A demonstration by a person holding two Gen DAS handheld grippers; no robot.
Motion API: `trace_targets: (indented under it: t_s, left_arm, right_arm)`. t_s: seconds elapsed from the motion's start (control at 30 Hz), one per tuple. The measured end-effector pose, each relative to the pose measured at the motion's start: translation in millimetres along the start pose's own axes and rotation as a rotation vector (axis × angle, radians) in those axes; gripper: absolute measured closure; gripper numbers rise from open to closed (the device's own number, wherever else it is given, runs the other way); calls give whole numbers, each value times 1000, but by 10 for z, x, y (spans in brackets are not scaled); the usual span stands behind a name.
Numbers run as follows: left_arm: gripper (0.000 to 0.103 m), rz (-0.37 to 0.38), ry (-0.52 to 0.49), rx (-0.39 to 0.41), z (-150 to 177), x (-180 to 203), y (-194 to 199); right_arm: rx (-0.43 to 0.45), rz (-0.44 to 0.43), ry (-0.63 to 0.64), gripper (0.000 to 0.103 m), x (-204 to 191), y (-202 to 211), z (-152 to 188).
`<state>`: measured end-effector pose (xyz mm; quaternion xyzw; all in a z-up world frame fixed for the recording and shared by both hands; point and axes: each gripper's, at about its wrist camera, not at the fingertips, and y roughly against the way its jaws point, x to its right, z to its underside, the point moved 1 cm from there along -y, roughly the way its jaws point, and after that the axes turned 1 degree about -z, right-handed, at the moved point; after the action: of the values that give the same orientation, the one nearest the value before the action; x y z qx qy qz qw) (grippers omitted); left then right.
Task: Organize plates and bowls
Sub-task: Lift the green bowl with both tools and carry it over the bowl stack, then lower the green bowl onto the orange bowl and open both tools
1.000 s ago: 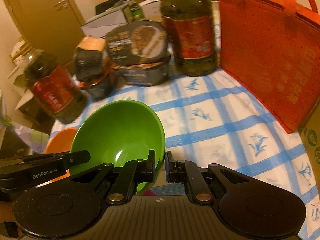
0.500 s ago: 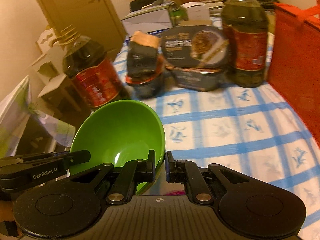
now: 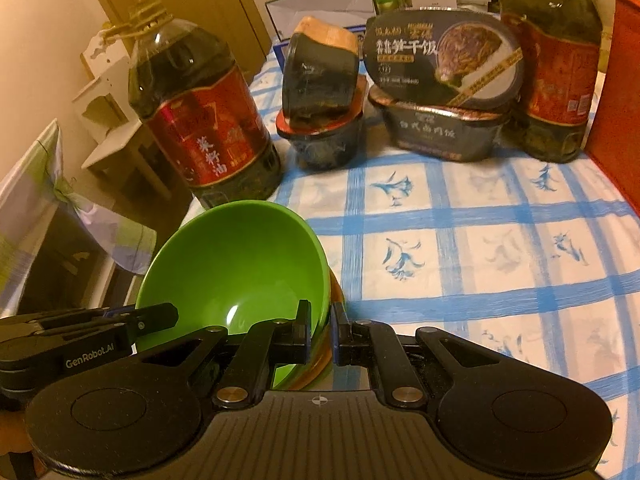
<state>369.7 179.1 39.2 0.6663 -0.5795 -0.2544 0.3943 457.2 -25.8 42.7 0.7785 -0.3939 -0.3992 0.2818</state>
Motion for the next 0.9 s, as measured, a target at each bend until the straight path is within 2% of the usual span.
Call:
trace_targets:
  t_s: [0.6, 0.77, 0.83, 0.87, 0.9]
  left_arm:
    - [92, 6, 3, -24, 80, -127, -253]
    - [92, 10, 5, -5, 100, -166, -249]
    - [91, 14, 12, 3, 98, -178, -233]
    - [89, 17, 15, 11, 97, -180, -217]
    - [85, 21, 19, 20, 97, -184, -195]
  right_arm:
    - [-45, 18, 12, 94, 24, -306, 78]
    - [-32, 12, 24, 92, 29, -336, 94]
    - [-25, 9, 27, 90, 30, -321, 92]
    - [-17, 7, 25, 84, 37, -302, 89]
    - [-9, 9, 21, 71, 41, -285, 85]
